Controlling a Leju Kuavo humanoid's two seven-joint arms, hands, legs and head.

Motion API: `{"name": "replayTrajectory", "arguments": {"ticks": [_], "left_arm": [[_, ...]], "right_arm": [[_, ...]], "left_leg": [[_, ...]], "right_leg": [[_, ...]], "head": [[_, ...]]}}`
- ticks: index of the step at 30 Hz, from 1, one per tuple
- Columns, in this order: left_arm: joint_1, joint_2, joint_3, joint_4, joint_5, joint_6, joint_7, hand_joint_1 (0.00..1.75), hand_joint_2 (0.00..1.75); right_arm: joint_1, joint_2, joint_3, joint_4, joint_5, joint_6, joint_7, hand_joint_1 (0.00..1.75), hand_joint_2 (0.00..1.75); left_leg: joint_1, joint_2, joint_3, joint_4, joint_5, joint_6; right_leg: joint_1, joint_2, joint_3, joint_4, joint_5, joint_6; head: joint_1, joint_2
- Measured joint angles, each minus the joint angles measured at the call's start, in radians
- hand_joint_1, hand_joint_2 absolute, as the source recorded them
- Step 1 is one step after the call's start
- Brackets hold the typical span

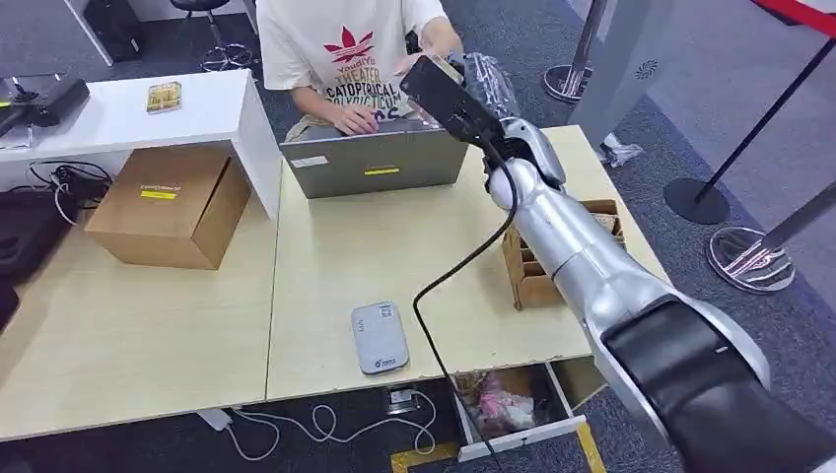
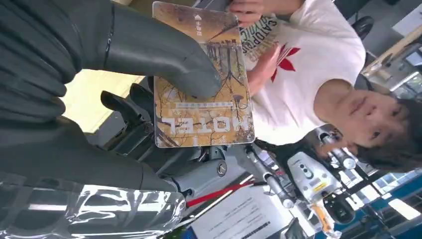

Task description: Pass the card to the sensor for recognition and then transmit it.

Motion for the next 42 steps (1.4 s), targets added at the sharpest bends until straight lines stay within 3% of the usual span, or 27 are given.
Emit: {"name": "replayTrajectory", "arguments": {"ticks": [16,18,19,20,22,24,42], "left_arm": [[-0.001,0.000,-0.016,0.000,-0.009,-0.003,0.000,0.00,0.00],[-0.001,0.000,-0.016,0.000,-0.009,-0.003,0.000,0.00,0.00],[-0.001,0.000,-0.016,0.000,-0.009,-0.003,0.000,0.00,0.00],[-0.001,0.000,-0.016,0.000,-0.009,-0.003,0.000,0.00,0.00],[-0.001,0.000,-0.016,0.000,-0.009,-0.003,0.000,0.00,0.00],[-0.001,0.000,-0.016,0.000,-0.009,-0.003,0.002,0.00,0.00],[-0.001,0.000,-0.016,0.000,-0.004,-0.003,0.003,0.00,0.00]], "right_arm": [[-0.008,-0.027,-0.024,0.056,0.024,-0.003,0.009,1.75,1.75],[-0.008,-0.030,-0.025,0.060,0.025,-0.002,0.010,1.34,1.75],[-0.008,-0.031,-0.026,0.062,0.025,-0.002,0.011,0.87,1.75],[-0.008,-0.033,-0.027,0.064,0.026,-0.002,0.012,0.30,1.75],[-0.007,-0.035,-0.028,0.069,0.027,-0.001,0.016,0.26,1.75],[-0.006,-0.037,-0.029,0.074,0.028,0.000,0.019,0.02,1.75],[0.003,-0.042,-0.037,0.086,0.047,0.014,0.028,0.00,1.75]], "left_leg": [[0.000,0.000,0.000,0.000,0.000,0.000],[0.000,0.000,0.000,0.000,0.000,0.000],[0.000,0.000,0.000,0.000,0.000,0.000],[0.000,0.000,0.000,0.000,0.000,0.000],[0.000,0.000,0.000,0.000,0.000,0.000],[0.000,0.000,0.000,0.000,0.000,0.000],[0.000,0.000,0.000,0.000,0.000,0.000]], "right_leg": [[0.000,0.000,0.000,0.000,0.000,0.000],[0.000,0.000,0.000,0.000,0.000,0.000],[0.000,0.000,0.000,0.000,0.000,0.000],[0.000,0.000,0.000,0.000,0.000,0.000],[0.000,0.000,0.000,0.000,0.000,0.000],[0.000,0.000,0.000,0.000,0.000,0.000],[0.000,0.000,0.000,0.000,0.000,0.000]], "head": [[0.000,0.000],[0.000,0.000],[0.000,0.000],[0.000,0.000],[0.000,0.000],[0.000,0.000],[0.000,0.000]]}}
